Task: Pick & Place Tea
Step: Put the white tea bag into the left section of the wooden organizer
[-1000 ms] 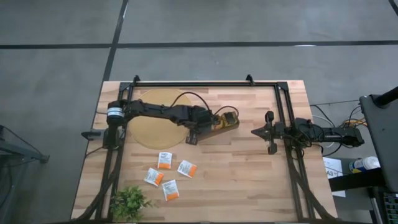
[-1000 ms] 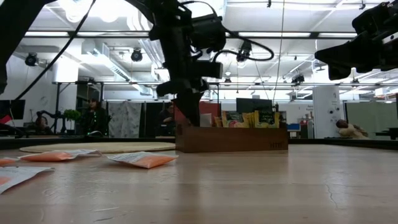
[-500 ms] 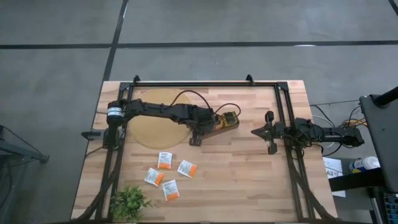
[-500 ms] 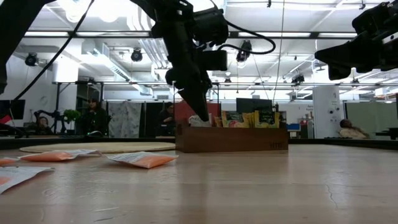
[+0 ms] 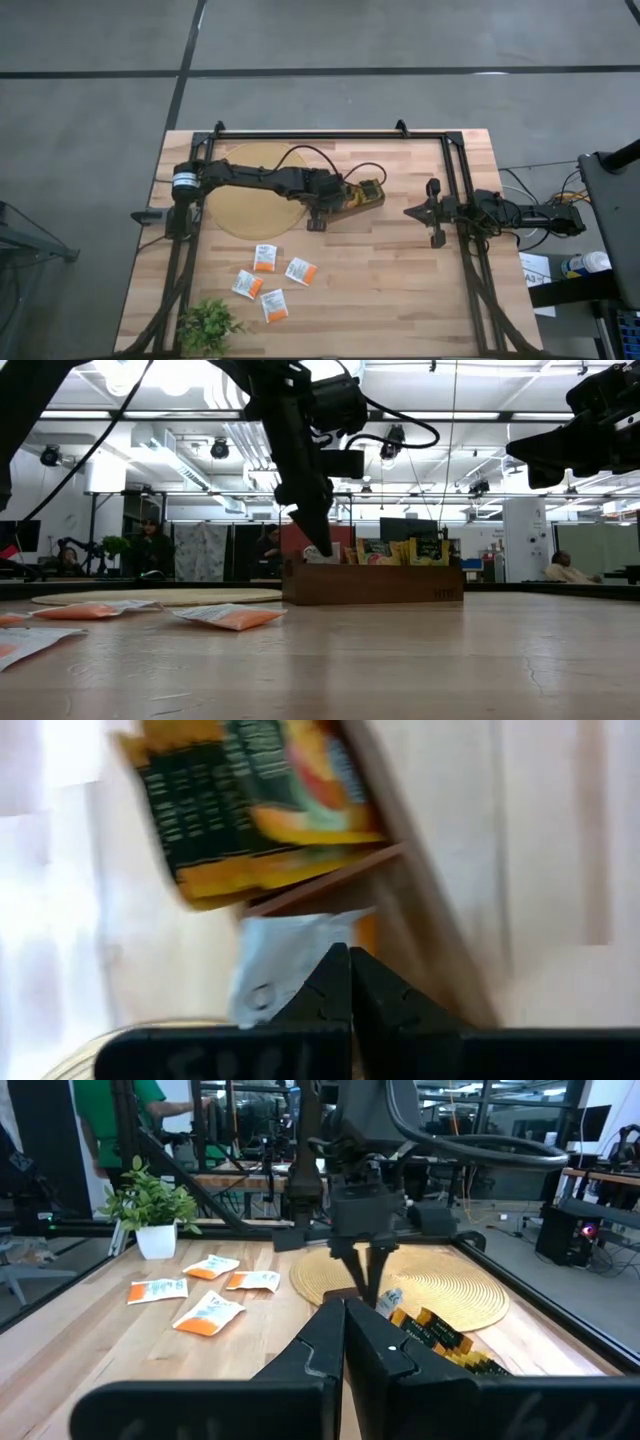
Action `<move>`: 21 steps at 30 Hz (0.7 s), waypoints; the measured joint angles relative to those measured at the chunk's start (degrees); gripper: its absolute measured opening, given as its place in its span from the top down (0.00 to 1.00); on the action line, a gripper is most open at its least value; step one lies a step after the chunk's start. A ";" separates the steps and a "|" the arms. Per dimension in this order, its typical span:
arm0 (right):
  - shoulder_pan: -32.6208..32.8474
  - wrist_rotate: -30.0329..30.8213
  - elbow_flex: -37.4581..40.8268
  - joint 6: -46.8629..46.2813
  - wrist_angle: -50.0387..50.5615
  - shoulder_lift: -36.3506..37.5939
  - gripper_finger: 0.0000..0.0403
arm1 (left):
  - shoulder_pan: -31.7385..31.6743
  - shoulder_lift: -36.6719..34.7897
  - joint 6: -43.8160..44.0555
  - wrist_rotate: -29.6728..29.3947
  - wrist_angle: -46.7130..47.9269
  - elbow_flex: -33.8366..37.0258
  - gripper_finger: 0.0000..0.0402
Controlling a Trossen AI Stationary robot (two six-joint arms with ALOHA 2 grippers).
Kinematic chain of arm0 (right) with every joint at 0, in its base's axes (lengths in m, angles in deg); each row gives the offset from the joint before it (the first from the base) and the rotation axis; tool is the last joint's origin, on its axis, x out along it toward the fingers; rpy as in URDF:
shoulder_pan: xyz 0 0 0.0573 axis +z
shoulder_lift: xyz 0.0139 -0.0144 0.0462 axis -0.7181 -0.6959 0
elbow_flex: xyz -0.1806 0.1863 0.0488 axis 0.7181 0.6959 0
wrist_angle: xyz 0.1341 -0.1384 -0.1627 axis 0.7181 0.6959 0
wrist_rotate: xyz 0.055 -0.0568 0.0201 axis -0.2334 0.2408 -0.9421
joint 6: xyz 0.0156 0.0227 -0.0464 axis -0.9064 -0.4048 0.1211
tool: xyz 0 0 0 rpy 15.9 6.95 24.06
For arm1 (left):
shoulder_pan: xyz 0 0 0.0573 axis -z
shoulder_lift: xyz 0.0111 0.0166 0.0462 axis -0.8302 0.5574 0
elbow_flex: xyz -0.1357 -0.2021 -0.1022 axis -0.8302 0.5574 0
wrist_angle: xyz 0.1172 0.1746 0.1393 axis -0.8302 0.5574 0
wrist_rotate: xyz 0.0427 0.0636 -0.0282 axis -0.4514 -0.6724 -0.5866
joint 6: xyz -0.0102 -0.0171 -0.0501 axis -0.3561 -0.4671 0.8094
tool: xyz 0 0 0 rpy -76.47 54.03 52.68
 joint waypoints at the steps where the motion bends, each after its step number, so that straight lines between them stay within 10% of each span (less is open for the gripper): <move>1: 0.00 0.00 0.00 0.00 0.02 0.00 0.98 | -0.01 0.00 0.12 -1.03 -0.01 0.00 1.00; 21: 0.02 0.01 0.00 0.00 0.01 0.00 0.98 | -0.02 0.03 6.27 -10.62 0.75 -0.58 1.00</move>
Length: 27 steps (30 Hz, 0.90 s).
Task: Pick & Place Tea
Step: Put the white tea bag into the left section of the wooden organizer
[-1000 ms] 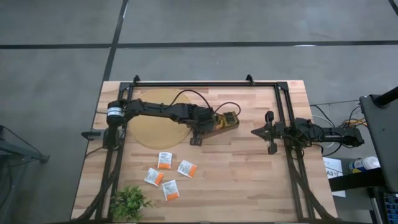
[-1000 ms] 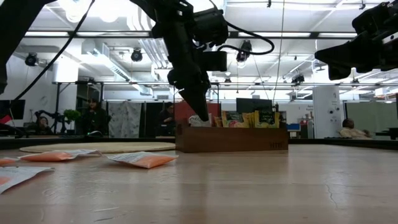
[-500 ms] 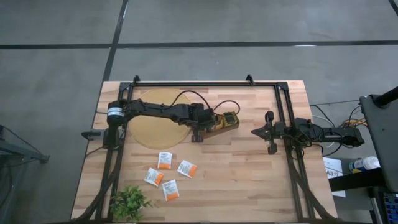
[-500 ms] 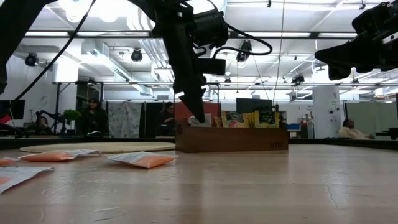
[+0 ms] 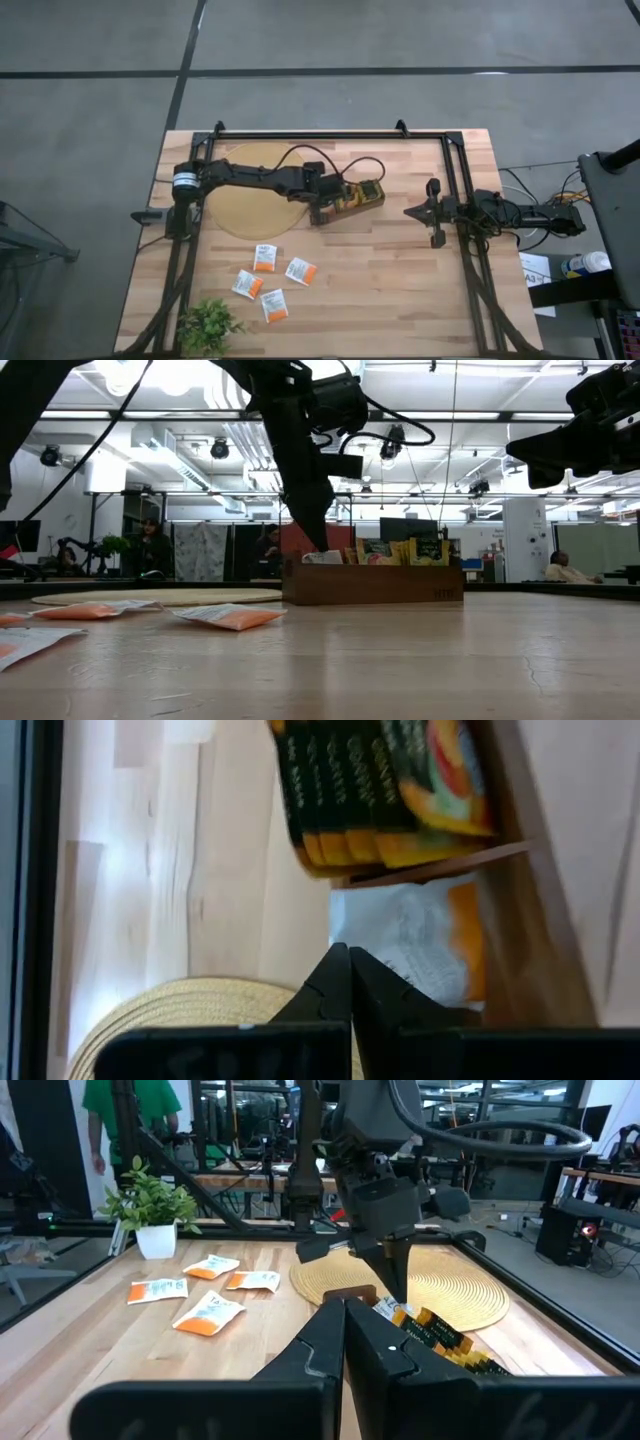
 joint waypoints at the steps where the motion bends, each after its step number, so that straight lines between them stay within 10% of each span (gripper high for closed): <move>1: 0.00 0.01 0.00 0.00 -0.01 0.00 0.98 | 0.01 -0.08 -0.15 0.28 0.05 -0.33 1.00; 17: -0.02 0.02 0.00 0.00 0.01 0.02 0.98 | 2.96 -3.22 0.63 16.68 19.39 -12.64 1.00; 27: -0.01 0.02 0.00 0.00 -0.01 0.00 0.98 | 9.44 -3.86 1.35 22.14 15.77 -12.18 0.96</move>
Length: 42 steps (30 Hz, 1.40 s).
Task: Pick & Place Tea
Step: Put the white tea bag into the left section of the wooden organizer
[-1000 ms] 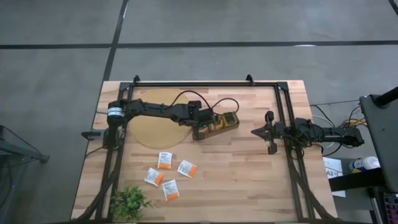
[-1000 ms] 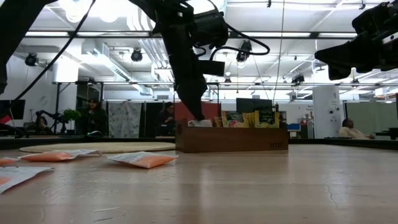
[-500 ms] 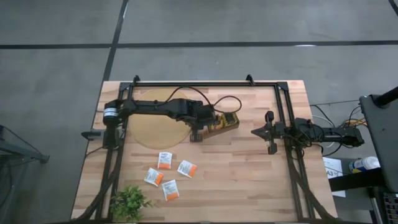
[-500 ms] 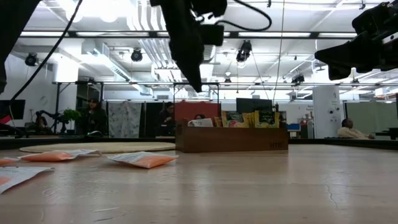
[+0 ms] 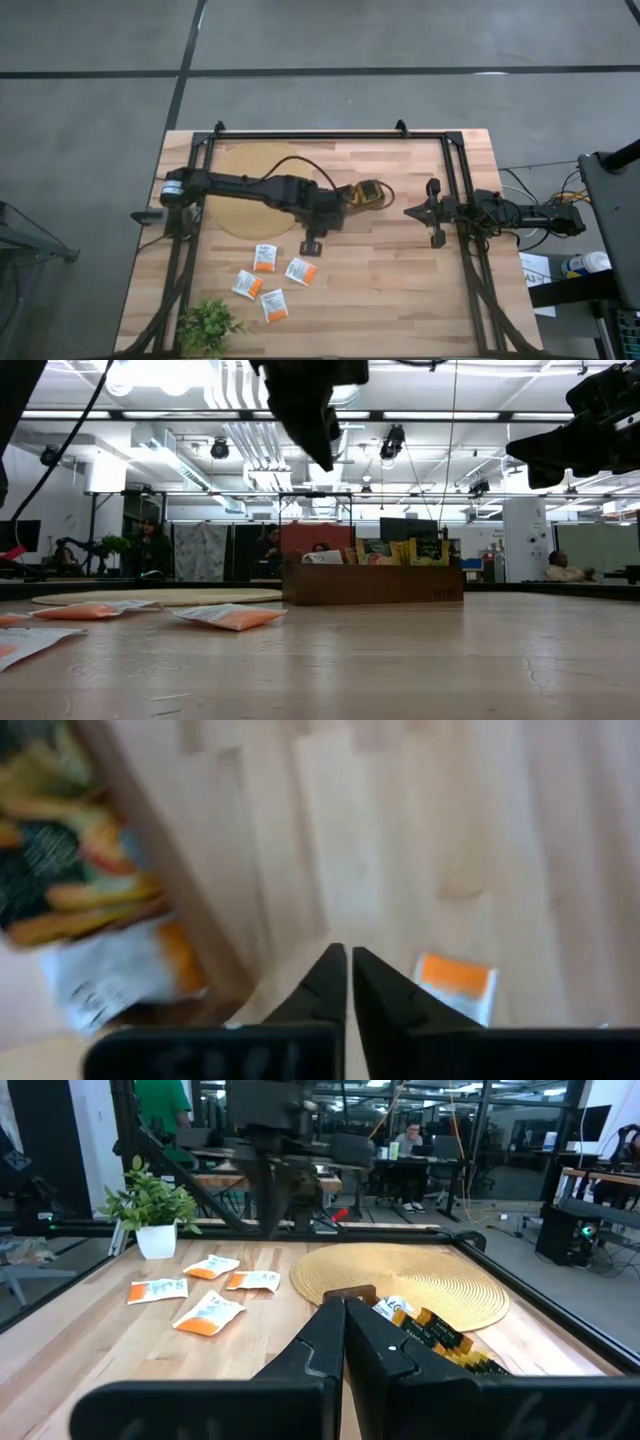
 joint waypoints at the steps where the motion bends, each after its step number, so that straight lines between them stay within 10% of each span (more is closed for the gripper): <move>1: -0.01 -0.01 0.00 0.00 0.01 0.01 0.98 | 0.39 -0.02 0.01 0.80 -0.88 0.00 0.94; 14: 0.00 0.00 0.00 0.00 0.00 0.02 0.98 | 3.42 -0.11 11.65 4.44 -2.62 2.71 0.51; 21: 0.01 0.00 0.00 0.00 0.00 0.02 0.98 | 7.66 -0.31 15.65 4.49 1.12 3.36 0.50; 42: -0.01 0.02 0.01 0.00 0.00 0.04 0.98 | 15.91 -8.19 67.68 1.48 -6.50 23.74 0.50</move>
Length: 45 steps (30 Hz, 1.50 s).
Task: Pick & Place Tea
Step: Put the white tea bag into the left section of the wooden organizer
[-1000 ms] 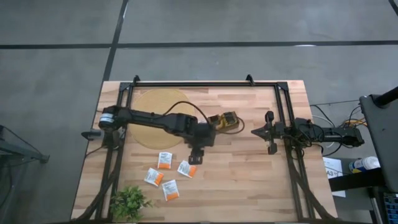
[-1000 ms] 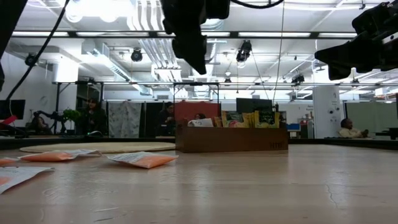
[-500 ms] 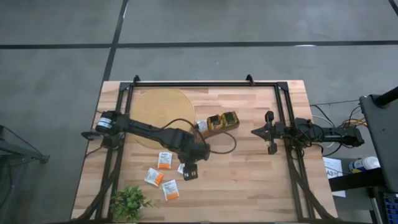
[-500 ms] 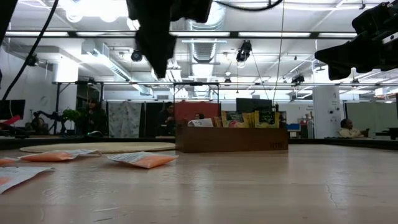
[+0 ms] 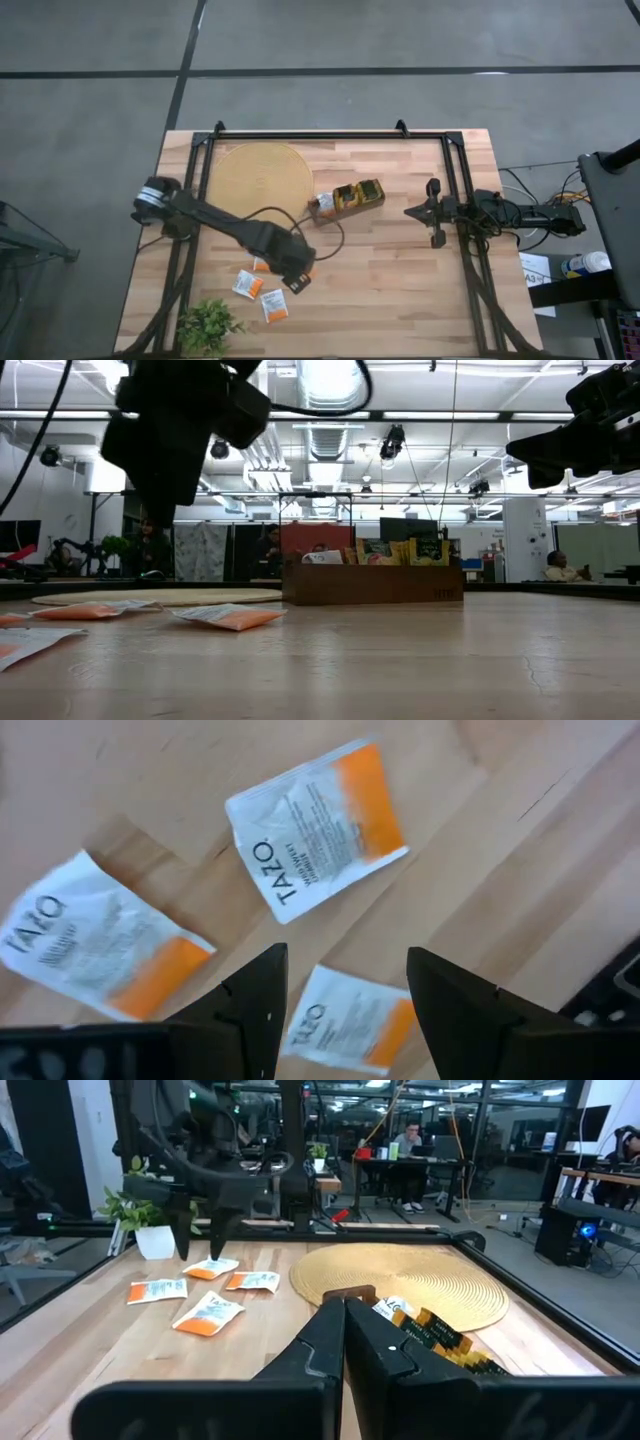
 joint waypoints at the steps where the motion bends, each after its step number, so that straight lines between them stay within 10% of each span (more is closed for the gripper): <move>1: 0.02 -0.04 -0.01 0.00 0.02 0.00 0.98 | 0.18 -1.14 1.46 -0.36 -1.85 1.49 0.50; 20: 0.02 -0.04 -0.01 0.00 0.02 -0.02 0.98 | 3.79 -17.47 20.91 -6.62 -38.47 33.16 0.50; 45: 0.01 -0.03 -0.01 0.00 0.00 -0.02 0.98 | 4.53 -17.34 29.70 -11.03 -60.21 47.24 0.50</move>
